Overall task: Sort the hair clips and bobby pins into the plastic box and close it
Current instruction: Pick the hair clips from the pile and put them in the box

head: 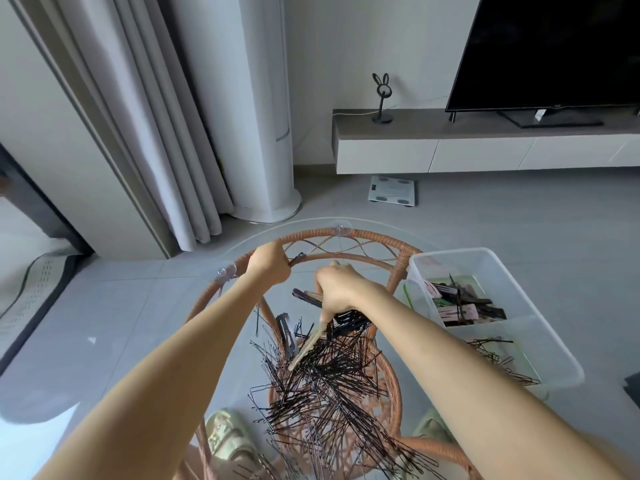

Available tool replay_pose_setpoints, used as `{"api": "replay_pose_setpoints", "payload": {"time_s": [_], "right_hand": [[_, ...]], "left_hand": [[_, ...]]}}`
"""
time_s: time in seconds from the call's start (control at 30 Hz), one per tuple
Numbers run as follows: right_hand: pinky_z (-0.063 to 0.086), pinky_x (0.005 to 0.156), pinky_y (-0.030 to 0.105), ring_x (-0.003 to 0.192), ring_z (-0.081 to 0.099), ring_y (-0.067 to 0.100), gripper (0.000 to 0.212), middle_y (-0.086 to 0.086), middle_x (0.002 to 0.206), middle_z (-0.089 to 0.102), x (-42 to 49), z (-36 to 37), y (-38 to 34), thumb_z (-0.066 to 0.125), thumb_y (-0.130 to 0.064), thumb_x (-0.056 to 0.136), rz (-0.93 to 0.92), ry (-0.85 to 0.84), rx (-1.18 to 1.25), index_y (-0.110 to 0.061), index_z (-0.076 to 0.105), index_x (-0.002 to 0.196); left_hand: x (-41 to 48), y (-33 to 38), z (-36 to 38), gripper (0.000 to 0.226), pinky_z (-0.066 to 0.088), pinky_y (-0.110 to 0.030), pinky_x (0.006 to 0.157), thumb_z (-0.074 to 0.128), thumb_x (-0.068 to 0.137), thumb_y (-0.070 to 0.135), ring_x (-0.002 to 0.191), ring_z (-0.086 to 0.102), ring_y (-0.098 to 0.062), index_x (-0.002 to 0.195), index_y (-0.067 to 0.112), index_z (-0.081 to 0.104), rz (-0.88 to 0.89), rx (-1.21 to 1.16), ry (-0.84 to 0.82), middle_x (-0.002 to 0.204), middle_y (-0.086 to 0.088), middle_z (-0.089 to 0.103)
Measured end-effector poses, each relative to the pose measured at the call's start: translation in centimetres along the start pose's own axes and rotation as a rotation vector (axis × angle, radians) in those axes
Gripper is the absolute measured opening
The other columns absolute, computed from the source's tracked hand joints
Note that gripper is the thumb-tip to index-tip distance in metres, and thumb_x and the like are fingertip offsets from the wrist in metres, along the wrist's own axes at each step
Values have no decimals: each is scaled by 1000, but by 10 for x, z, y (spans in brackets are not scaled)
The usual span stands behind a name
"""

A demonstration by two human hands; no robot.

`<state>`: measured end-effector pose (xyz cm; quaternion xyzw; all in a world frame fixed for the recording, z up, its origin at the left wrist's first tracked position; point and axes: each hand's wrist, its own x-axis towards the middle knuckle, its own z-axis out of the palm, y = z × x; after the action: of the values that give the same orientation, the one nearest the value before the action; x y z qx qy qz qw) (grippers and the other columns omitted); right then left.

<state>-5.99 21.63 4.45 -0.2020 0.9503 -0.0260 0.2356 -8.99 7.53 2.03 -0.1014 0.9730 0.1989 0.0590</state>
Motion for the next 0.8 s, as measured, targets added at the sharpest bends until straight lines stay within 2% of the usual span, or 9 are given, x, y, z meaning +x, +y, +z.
{"api": "replay_pose_setpoints", "payload": {"time_s": [0.1, 0.17, 0.23, 0.3, 0.37, 0.47, 0.57, 0.7, 0.8], "right_hand": [[46, 72, 34, 93, 56, 31, 50, 18, 116, 50, -3, 6, -9, 73, -9, 73, 38, 38, 92, 2, 48, 115], [42, 55, 30, 79, 55, 28, 40, 11, 88, 55, -3, 9, -12, 62, 2, 74, 56, 106, 162, 3, 49, 112], [33, 47, 27, 78, 51, 27, 40, 5, 71, 44, -5, 13, -14, 53, 5, 75, 73, 171, 201, 2, 46, 114], [30, 47, 27, 79, 48, 27, 38, 2, 67, 38, -6, 18, -16, 53, 4, 76, 67, 220, 253, -3, 45, 112], [27, 45, 25, 79, 47, 26, 31, 4, 72, 42, -9, 21, -15, 55, 3, 77, 61, 263, 318, -8, 42, 102], [35, 51, 26, 79, 49, 25, 38, 11, 89, 53, -14, 23, -9, 60, 2, 76, 60, 308, 394, -1, 43, 110], [33, 48, 24, 71, 48, 20, 35, 8, 85, 51, -22, 20, 0, 65, -5, 76, 51, 399, 553, -2, 45, 105], [40, 51, 27, 61, 48, 14, 30, 0, 77, 50, -47, -1, 28, 69, -3, 68, 141, 601, 885, -11, 48, 87], [46, 58, 37, 62, 53, 22, 29, 2, 73, 52, -76, -19, 68, 67, 0, 61, 173, 749, 1041, -16, 48, 76]], "left_hand": [[-16, -6, -3, 19, 41, -29, 57, 52, 82, 10, 65, 54, -24, 83, 3, 70, -8, -65, 94, 74, -9, 64], [-25, -10, -9, 16, 40, -27, 54, 54, 81, 10, 63, 55, -26, 77, 5, 69, -4, -113, 141, 68, -8, 62], [-37, -13, -16, 14, 39, -25, 53, 56, 81, 10, 63, 53, -24, 76, 7, 69, 15, -134, 171, 68, -7, 60], [-48, -15, -23, 13, 42, -27, 58, 58, 81, 11, 65, 53, -24, 77, 5, 68, 38, -144, 190, 72, -9, 64], [-57, -15, -30, 13, 45, -30, 62, 59, 81, 12, 68, 55, -25, 79, 3, 68, 64, -148, 192, 77, -15, 69], [-69, -9, -40, 10, 47, -30, 67, 60, 80, 13, 72, 59, -27, 79, 5, 67, 94, -199, 215, 80, -14, 70], [-77, 6, -50, 7, 50, -31, 69, 61, 80, 11, 64, 58, -23, 74, 8, 64, 115, -299, 227, 73, -11, 70], [-83, 36, -54, 5, 55, -23, 57, 63, 82, 8, 45, 59, -6, 79, 12, 61, 134, -569, 159, 71, -5, 69], [-87, 71, -49, 6, 53, -15, 49, 65, 82, 5, 50, 60, -9, 80, 9, 61, 146, -753, 73, 72, -6, 67]]}}
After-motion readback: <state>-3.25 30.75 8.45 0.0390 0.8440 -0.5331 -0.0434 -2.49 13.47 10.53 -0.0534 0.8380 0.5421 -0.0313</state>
